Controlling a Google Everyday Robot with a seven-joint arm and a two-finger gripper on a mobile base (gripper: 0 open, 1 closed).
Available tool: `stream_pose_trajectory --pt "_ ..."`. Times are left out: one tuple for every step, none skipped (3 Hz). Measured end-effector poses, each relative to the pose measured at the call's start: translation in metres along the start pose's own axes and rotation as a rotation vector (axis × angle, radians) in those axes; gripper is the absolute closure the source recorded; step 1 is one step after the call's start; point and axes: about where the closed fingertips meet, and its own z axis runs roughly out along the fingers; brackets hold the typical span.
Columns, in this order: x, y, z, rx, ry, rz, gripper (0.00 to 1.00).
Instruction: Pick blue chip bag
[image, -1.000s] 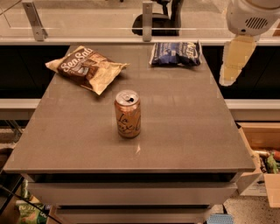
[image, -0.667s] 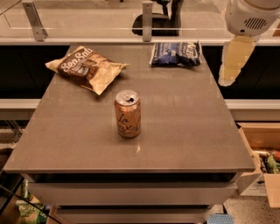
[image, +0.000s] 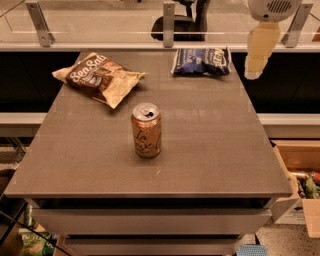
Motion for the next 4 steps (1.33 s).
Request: stream_pose_trajectory --pt "-0.005 -0.021 0.011 -0.018 0.007 -0.007 0.00" --pt "-0.015 -0.038 0.029 -0.032 -0.015 -0.021 0.00" --pt "-0.026 -0.048 0.053 -0.058 -0.058 -0.029 0.00" --pt "-0.038 -0.056 0.080 -0.084 -0.095 -0.035 0.00"
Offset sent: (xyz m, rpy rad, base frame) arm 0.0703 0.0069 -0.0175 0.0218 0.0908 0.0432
